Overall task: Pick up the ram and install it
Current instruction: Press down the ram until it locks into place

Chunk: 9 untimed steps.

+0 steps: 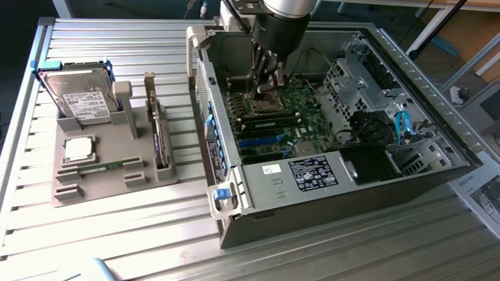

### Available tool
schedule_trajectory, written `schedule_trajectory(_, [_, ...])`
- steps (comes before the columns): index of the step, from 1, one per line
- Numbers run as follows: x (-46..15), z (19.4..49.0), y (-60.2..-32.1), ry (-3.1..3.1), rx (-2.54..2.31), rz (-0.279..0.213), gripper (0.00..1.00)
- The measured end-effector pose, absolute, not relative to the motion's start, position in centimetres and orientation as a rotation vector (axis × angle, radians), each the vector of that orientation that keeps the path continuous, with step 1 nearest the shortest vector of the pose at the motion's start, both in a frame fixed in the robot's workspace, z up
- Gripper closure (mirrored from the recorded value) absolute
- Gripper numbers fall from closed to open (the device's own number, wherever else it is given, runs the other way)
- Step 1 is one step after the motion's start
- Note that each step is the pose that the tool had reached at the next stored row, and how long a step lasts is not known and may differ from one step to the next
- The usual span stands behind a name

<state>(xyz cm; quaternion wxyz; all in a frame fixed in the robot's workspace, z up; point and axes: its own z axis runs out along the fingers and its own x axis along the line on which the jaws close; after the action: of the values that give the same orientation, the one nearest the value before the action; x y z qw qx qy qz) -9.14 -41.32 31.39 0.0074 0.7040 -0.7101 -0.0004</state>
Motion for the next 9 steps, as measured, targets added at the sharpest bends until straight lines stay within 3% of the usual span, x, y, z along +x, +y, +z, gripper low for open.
schedule_trajectory(9, [-7.5,31.4,-41.2,-2.22,2.201,-0.001,0.9])
